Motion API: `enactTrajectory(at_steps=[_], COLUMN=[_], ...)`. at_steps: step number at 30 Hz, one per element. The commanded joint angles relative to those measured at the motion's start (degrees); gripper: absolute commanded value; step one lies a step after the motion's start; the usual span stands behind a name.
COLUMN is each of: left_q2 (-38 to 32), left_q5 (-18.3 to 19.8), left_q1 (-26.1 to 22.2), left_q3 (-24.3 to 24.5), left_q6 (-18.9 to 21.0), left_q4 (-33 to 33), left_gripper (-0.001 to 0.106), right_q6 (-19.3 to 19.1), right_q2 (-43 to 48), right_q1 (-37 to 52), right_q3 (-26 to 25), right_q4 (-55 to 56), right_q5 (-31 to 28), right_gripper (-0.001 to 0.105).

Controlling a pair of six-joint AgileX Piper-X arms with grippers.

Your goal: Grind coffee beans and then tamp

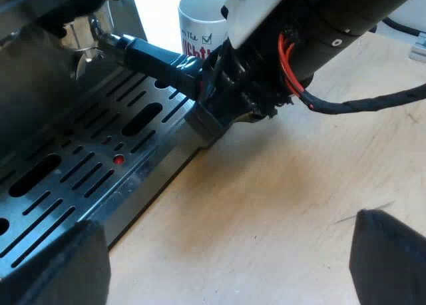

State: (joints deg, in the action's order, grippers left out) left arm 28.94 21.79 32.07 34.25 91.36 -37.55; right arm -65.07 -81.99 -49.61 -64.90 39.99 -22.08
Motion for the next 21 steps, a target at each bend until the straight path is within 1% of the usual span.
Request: enactTrajectory(at_steps=[1,4,12,14,21], left_q2=[-0.12,-0.12,-0.12,-0.12,-0.12], left_q5=[0.33,0.33,0.33,0.33,0.33], left_q1=[0.24,0.24,0.24,0.24,0.24], left_q3=[0.05,0.05,0.05,0.05,0.05], left_q6=[-0.34,-0.34,-0.34,-0.34,-0.34], left_q4=[0.16,0.16,0.16,0.16,0.16], left_gripper=[0.079,0.079,0.079,0.079,0.079], right_q6=[-0.79,-0.38,-0.16,0.67,0.67], right_q2=[0.1,0.1,0.29,1.85,3.14], right_q1=[-0.91,-1.5,-2.66,-2.66,-2.66], right_q3=[-0.44,-0.44,-0.44,-0.44,-0.44], right_q4=[0.31,1.96,2.35,3.18,5.6], right_q5=[0.42,-0.88,-1.44,-1.29,-1.29], right_gripper=[0.0,0.0,0.0,0.0,0.0])
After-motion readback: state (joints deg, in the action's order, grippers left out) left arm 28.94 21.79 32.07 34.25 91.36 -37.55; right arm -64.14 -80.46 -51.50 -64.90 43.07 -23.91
